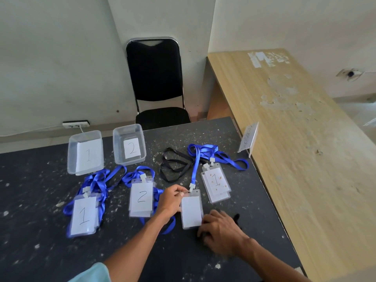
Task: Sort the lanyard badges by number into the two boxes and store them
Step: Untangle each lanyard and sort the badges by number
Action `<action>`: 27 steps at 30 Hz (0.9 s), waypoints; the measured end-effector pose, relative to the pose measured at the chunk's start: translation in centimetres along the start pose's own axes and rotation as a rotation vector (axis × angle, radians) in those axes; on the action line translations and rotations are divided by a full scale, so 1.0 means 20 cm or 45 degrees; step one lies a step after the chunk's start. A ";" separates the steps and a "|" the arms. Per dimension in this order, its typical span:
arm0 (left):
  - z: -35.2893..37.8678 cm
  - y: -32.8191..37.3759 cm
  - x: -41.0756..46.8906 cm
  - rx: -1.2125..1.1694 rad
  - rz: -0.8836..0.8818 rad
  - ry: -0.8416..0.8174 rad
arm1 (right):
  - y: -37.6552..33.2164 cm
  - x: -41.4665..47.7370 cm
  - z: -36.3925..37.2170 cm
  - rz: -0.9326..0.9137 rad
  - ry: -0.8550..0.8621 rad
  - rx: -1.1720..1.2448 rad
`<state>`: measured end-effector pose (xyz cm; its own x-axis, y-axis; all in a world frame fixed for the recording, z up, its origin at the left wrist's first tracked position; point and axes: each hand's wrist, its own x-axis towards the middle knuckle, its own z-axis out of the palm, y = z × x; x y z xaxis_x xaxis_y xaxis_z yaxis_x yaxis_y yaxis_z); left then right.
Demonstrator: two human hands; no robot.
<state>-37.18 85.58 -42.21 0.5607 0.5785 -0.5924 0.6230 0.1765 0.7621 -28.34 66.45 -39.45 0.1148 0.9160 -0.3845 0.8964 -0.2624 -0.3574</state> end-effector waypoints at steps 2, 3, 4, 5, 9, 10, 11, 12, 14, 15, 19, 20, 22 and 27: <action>-0.03 0.03 -0.01 -0.018 0.052 0.062 | 0.00 0.00 -0.05 0.122 0.161 -0.030; -0.04 0.05 -0.01 -0.032 0.066 0.076 | -0.02 0.02 -0.08 0.194 0.222 -0.006; -0.05 0.07 -0.02 -0.048 0.072 0.074 | -0.04 0.05 -0.11 0.263 0.262 0.082; -0.05 0.10 -0.03 -0.064 0.083 0.058 | -0.08 0.08 -0.15 0.310 0.289 0.200; -0.07 0.22 -0.09 -0.154 0.185 -0.049 | -0.24 0.25 -0.20 0.390 0.335 0.575; -0.09 0.25 -0.10 -0.213 0.173 -0.054 | -0.25 0.27 -0.22 0.421 0.415 0.667; -0.11 0.27 -0.11 -0.266 0.161 -0.044 | -0.24 0.27 -0.25 0.510 0.466 0.829; -0.14 0.29 -0.12 -0.251 0.181 0.004 | -0.22 0.27 -0.27 0.619 0.518 1.028; -0.21 0.30 -0.11 0.026 0.317 0.139 | -0.18 0.24 -0.31 0.732 0.586 1.387; -0.24 0.31 -0.11 0.139 0.393 0.165 | -0.16 0.21 -0.34 0.742 0.584 1.520; -0.29 0.39 -0.15 -0.001 0.441 -0.193 | -0.14 0.18 -0.39 0.691 0.560 1.811; -0.29 0.41 -0.16 -0.070 0.417 -0.293 | -0.14 0.18 -0.40 0.677 0.564 1.856; -0.28 0.43 -0.17 -0.146 0.372 -0.386 | -0.14 0.19 -0.42 0.632 0.598 1.956; -0.24 0.41 -0.18 -0.317 0.321 -0.265 | -0.15 0.21 -0.51 0.639 0.724 1.776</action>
<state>-36.64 88.81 -32.61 0.7932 0.4595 -0.3995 0.3152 0.2515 0.9151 -26.17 74.17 -31.40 0.6908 0.5596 -0.4579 -0.3228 -0.3279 -0.8878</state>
